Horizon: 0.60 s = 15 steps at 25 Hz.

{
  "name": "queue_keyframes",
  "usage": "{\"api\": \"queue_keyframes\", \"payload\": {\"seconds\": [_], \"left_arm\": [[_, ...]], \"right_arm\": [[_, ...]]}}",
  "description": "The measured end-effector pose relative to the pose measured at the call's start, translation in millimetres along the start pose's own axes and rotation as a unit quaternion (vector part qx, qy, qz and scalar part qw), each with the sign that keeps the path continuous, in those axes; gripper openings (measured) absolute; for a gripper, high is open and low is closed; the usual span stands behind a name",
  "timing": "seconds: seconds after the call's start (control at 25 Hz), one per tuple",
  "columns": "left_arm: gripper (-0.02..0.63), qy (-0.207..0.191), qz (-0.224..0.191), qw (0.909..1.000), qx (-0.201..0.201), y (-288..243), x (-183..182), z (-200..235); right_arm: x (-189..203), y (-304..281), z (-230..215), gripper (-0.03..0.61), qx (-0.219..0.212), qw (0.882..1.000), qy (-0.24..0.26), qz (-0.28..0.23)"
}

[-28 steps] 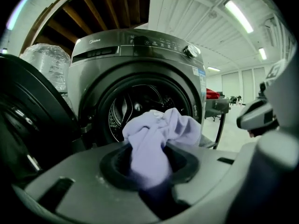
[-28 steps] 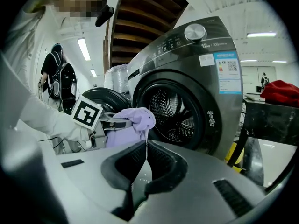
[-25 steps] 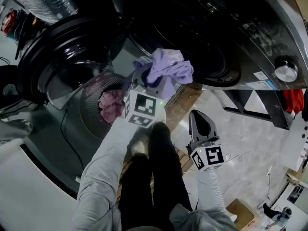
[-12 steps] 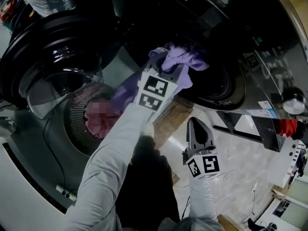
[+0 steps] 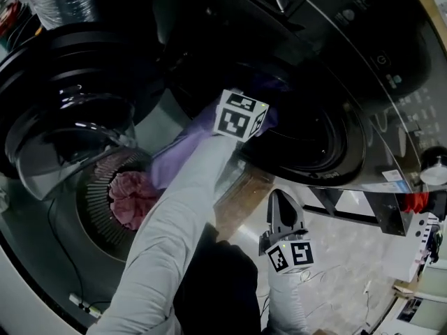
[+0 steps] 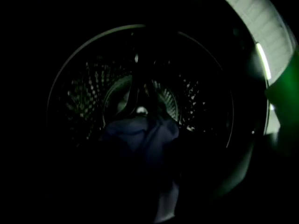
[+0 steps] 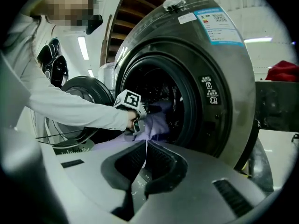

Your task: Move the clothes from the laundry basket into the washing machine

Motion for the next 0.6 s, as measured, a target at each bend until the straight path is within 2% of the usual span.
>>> {"api": "queue_keyframes", "payload": {"seconds": [0.04, 0.08, 0.16, 0.28, 0.44, 0.6], "left_arm": [[0.374, 0.009, 0.033, 0.9994, 0.008, -2, 13, 3], [0.374, 0.008, 0.056, 0.9983, 0.012, -1, 25, 5], [0.382, -0.026, 0.082, 0.9962, 0.013, 6, 42, 3], [0.397, -0.077, 0.087, 0.9932, 0.007, 19, 47, -4], [0.397, -0.081, 0.077, 0.9936, -0.018, 62, 46, 4], [0.403, -0.091, 0.103, 0.9884, -0.065, 119, 73, 21]], "right_arm": [[3, -1, 0, 0.023, -0.002, 1.000, -0.002, 0.001], [6, -2, 1, 0.023, -0.004, 1.000, -0.003, 0.002], [9, -1, 5, 0.023, -0.010, 1.000, -0.005, 0.006], [7, 3, 9, 0.023, -0.016, 1.000, -0.006, 0.008], [-1, 12, 7, 0.023, -0.020, 1.000, -0.008, 0.010], [-4, 15, 12, 0.023, -0.031, 0.999, -0.008, 0.020]]}}
Point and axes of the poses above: the fingertips, and each gripper's own axes: y backward along the fingers, z to its left, x out of its underside, the point moved 5 cm from there along y, backward along the fingers, and after that the axes turned 10 degrees about z, right-handed, at the moved point
